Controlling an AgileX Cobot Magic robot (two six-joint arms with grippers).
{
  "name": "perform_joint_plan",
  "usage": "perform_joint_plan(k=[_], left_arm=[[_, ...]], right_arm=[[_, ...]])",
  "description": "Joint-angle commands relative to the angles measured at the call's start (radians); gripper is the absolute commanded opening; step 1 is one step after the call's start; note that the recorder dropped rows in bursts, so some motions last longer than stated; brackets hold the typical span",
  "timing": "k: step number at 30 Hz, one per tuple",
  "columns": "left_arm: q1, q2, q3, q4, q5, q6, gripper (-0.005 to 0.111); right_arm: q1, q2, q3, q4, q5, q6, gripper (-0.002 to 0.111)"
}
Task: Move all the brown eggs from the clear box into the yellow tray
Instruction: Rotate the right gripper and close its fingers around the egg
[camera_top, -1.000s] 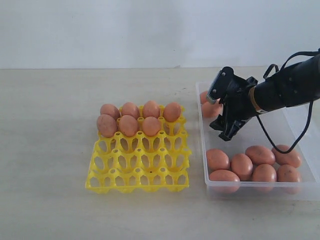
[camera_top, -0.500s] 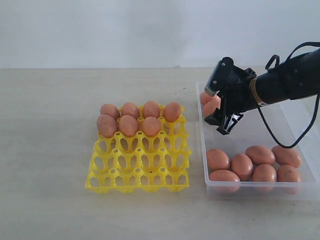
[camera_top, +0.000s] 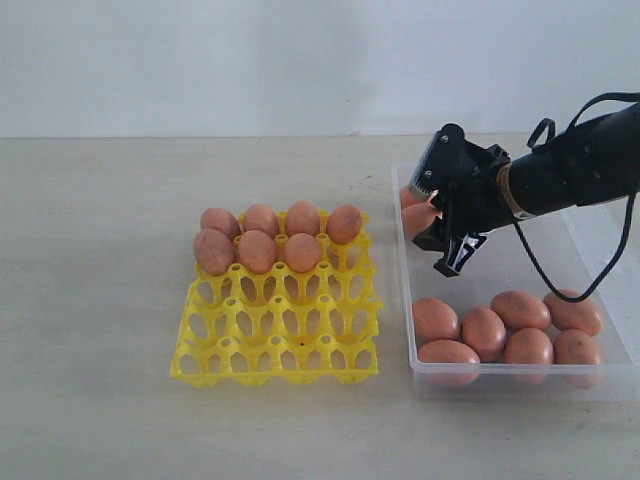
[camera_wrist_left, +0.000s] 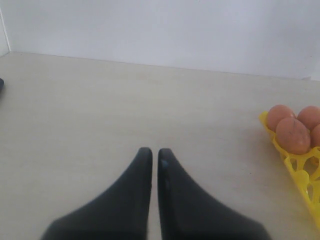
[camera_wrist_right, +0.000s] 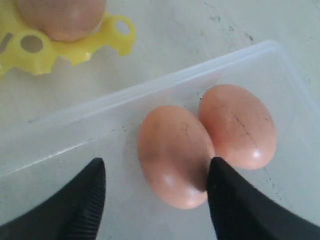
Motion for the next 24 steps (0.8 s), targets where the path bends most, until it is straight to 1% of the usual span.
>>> perform_joint_plan(k=[1,11,18,20,22,24], left_arm=[[0.003,-0.003,0.004,-0.001,-0.002,0.004,0.004],[0.003,-0.003,0.004,-0.001,-0.002,0.004,0.004],[0.003,-0.003,0.004,-0.001,-0.002,0.004,0.004],[0.003,-0.003,0.004,-0.001,-0.002,0.004,0.004],[0.003,-0.003,0.004,-0.001,-0.002,0.004,0.004],[0.003,-0.003,0.004,-0.001,-0.002,0.004,0.004]], right_arm=[[-0.006,0.0,-0.001,0.0,0.012,-0.009,0.045],[-0.006,0.033,-0.001,0.0,-0.014,-0.011,0.045],[-0.006,0.05,-0.012,0.053,-0.007,-0.007,0.045],[-0.006,0.05,-0.012,0.091,-0.016,-0.009,0.045],[-0.006,0.05,-0.012,0.171,-0.02,-0.009,0.045],[-0.006,0.05,-0.012,0.189,-0.04,-0.009,0.054]])
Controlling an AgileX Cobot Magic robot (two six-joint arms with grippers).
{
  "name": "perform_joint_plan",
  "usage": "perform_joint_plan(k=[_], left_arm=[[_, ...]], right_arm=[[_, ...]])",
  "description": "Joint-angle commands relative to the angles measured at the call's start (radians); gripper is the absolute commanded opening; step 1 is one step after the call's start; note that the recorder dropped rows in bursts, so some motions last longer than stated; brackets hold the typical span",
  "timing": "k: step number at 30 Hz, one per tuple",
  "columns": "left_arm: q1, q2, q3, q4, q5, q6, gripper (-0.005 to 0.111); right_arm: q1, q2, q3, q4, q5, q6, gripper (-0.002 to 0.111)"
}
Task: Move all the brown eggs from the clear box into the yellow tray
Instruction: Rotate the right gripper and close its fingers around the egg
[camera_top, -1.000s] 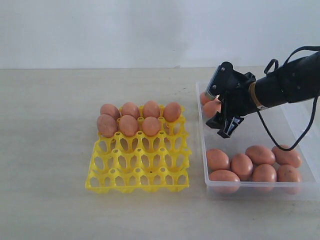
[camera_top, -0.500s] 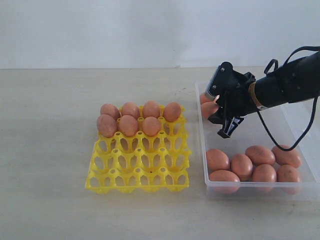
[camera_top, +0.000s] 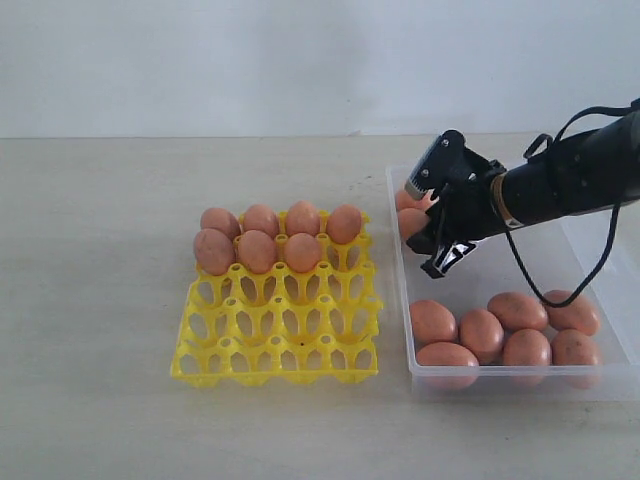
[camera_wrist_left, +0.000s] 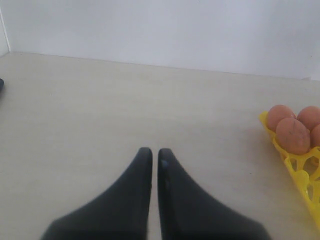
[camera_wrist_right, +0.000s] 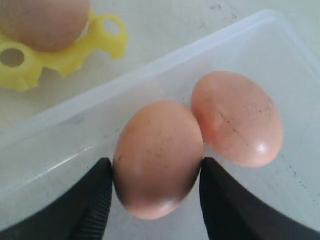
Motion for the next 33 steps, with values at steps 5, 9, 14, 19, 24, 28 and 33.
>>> perform_joint_plan(k=[5,9,14,19,24,28,33], left_arm=[[0.003,-0.003,0.004,-0.001,-0.002,0.004,0.004],[0.003,-0.003,0.004,-0.001,-0.002,0.004,0.004],[0.003,-0.003,0.004,-0.001,-0.002,0.004,0.004],[0.003,-0.003,0.004,-0.001,-0.002,0.004,0.004],[0.003,-0.003,0.004,-0.001,-0.002,0.004,0.004],[0.003,-0.003,0.004,-0.001,-0.002,0.004,0.004],[0.003,-0.003,0.004,-0.001,-0.002,0.004,0.004]], right_arm=[[-0.004,0.001,-0.004,0.067,-0.021,-0.029,0.062],[-0.004,0.001,-0.004,0.158,-0.021,-0.029,0.054],[-0.004,0.001,-0.004,0.166,-0.028,-0.018,0.026],[-0.004,0.001,-0.004,0.166,-0.028,0.006,0.022],[-0.004,-0.008,-0.004,0.164,-0.028,0.043,0.022],[-0.004,-0.032,-0.004,0.149,-0.019,0.142,0.022],[-0.004,-0.057,-0.004,0.027,0.003,0.289,0.022]])
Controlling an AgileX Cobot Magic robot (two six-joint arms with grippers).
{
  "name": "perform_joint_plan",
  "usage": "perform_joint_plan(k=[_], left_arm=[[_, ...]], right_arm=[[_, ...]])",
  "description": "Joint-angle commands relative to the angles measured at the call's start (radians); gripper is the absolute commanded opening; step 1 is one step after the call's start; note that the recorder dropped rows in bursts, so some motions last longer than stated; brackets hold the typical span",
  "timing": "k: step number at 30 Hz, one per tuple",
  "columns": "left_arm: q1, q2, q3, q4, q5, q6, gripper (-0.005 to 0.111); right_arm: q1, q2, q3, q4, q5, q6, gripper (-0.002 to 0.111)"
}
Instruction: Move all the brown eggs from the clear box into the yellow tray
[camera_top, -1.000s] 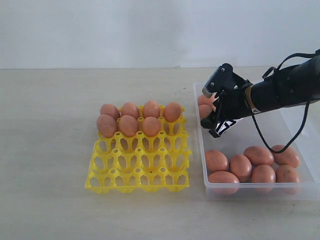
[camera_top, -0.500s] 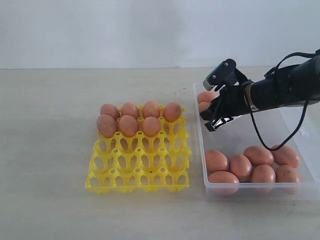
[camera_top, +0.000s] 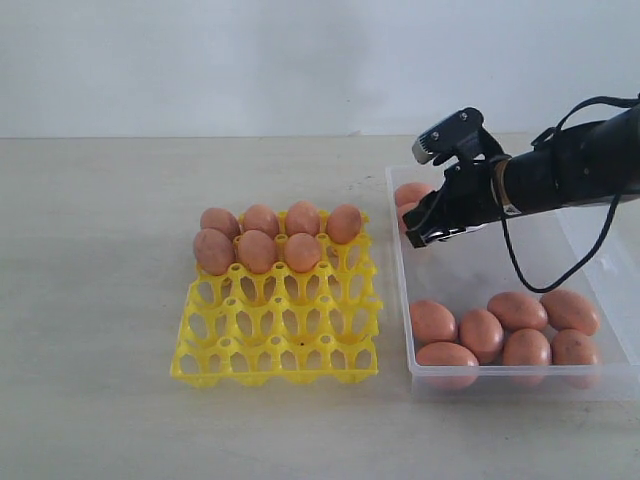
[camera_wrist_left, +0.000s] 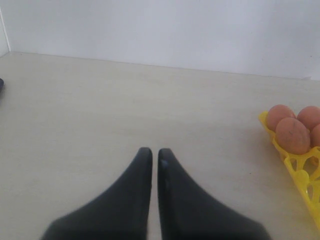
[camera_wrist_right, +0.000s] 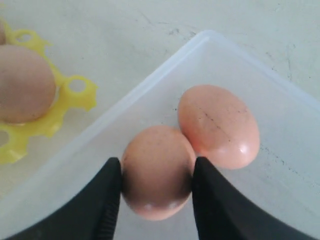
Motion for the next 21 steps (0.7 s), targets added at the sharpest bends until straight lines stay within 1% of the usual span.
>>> perform_joint_plan(k=[1,4,8,10,11,12,15,16,18,21], left_arm=[[0.003,-0.003,0.004,-0.001,-0.002,0.004,0.004],[0.003,-0.003,0.004,-0.001,-0.002,0.004,0.004],[0.003,-0.003,0.004,-0.001,-0.002,0.004,0.004],[0.003,-0.003,0.004,-0.001,-0.002,0.004,0.004],[0.003,-0.003,0.004,-0.001,-0.002,0.004,0.004],[0.003,-0.003,0.004,-0.001,-0.002,0.004,0.004],[0.003,-0.003,0.004,-0.001,-0.002,0.004,0.004],[0.003,-0.003,0.004,-0.001,-0.002,0.004,0.004],[0.003,-0.003,0.004,-0.001,-0.002,0.004,0.004],[0.003,-0.003,0.004,-0.001,-0.002,0.004,0.004]], right_arm=[[-0.004,-0.038,-0.004,-0.126,0.01,0.142,0.022],[-0.004,-0.059,-0.004,-0.201,0.01,0.251,0.022],[-0.004,-0.064,-0.004,-0.184,0.012,0.262,0.023],[-0.004,-0.064,-0.004,-0.151,0.012,0.269,0.025],[-0.004,-0.064,-0.004,-0.143,0.008,0.274,0.028],[-0.004,-0.064,-0.004,-0.143,0.004,0.274,0.035],[-0.004,-0.064,-0.004,-0.143,0.004,0.274,0.061],[-0.004,-0.064,-0.004,-0.14,0.004,0.274,0.066],[-0.004,-0.062,-0.004,-0.112,0.004,0.274,0.064],[-0.004,-0.05,-0.005,-0.056,-0.014,0.271,0.054]])
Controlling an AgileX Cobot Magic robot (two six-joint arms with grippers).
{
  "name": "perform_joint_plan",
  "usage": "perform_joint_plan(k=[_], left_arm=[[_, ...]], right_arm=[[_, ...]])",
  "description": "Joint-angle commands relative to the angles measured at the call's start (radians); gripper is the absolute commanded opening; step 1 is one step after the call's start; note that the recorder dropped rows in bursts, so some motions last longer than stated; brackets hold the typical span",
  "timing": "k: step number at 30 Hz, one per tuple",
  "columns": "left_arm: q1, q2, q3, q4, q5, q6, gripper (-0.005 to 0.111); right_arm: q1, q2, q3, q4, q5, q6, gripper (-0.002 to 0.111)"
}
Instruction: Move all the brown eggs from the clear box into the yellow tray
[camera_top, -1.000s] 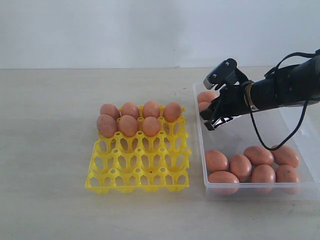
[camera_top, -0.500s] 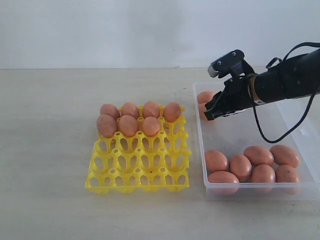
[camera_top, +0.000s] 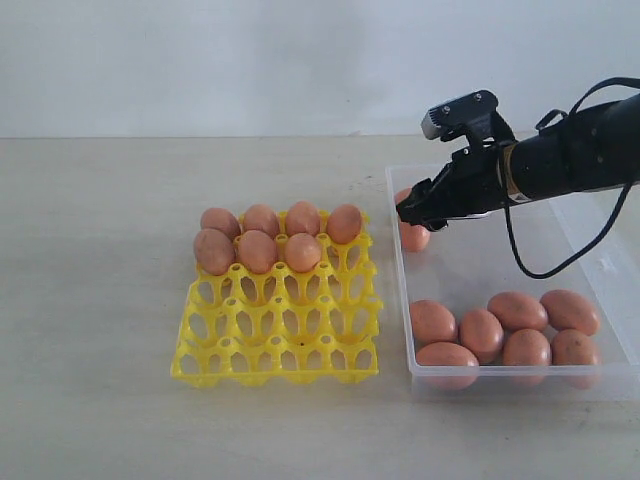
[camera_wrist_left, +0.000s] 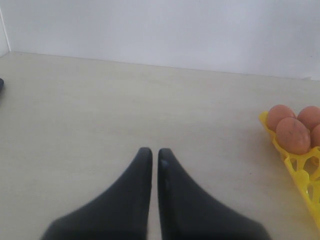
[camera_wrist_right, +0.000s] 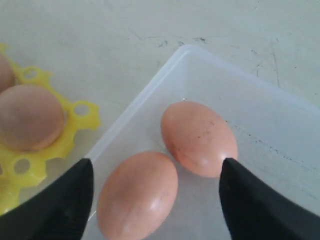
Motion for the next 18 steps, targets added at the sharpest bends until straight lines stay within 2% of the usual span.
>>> perform_joint_plan(k=[1,5,18], left_arm=[[0.003,-0.003,0.004,-0.001,-0.002,0.004,0.004],[0.003,-0.003,0.004,-0.001,-0.002,0.004,0.004],[0.003,-0.003,0.004,-0.001,-0.002,0.004,0.004]], right_arm=[[-0.004,0.012,-0.005,0.08,-0.018,-0.001,0.051],[-0.004,0.045,-0.005,0.159,-0.018,0.009,0.047],[-0.004,0.075,-0.005,0.166,-0.035,0.256,0.047]])
